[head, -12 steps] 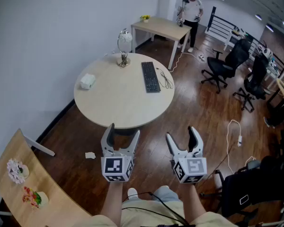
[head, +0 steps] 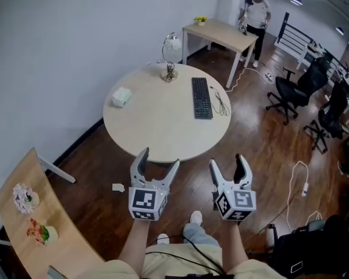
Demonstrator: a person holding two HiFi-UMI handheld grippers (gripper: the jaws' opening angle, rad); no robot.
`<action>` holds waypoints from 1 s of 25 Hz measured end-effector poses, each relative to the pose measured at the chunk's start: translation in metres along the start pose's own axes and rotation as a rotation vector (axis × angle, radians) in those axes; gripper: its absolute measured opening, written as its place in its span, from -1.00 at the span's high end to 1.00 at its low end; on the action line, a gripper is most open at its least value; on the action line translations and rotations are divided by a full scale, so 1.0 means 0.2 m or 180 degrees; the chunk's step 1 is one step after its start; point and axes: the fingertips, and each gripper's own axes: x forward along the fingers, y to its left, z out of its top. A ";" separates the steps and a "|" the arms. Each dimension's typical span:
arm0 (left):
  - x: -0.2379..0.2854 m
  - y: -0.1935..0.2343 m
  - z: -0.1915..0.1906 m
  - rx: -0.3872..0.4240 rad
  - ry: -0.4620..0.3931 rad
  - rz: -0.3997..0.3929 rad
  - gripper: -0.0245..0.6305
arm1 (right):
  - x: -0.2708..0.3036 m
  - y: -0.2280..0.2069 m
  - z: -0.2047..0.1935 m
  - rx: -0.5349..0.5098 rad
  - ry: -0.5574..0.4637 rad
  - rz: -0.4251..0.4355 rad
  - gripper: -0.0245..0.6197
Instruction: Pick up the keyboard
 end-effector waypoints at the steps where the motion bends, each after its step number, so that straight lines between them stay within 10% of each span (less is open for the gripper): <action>1: 0.04 0.00 0.03 0.0046 0.0014 0.0014 -0.27 | 0.07 -0.02 0.02 0.0052 -0.0015 0.0071 -0.34; 8: 0.48 -0.07 0.19 0.0614 0.0062 0.0327 -0.27 | 0.43 -0.24 0.19 -0.0326 -0.0144 0.0473 -0.34; 16: 0.82 -0.28 0.12 0.0540 0.0192 0.0217 -0.27 | 0.62 -0.60 0.09 -0.0732 0.0069 0.0335 -0.34; 25: 1.18 -0.14 -0.04 0.0350 0.0319 0.0180 -0.27 | 0.84 -0.82 -0.08 -0.0414 0.0345 0.0270 -0.34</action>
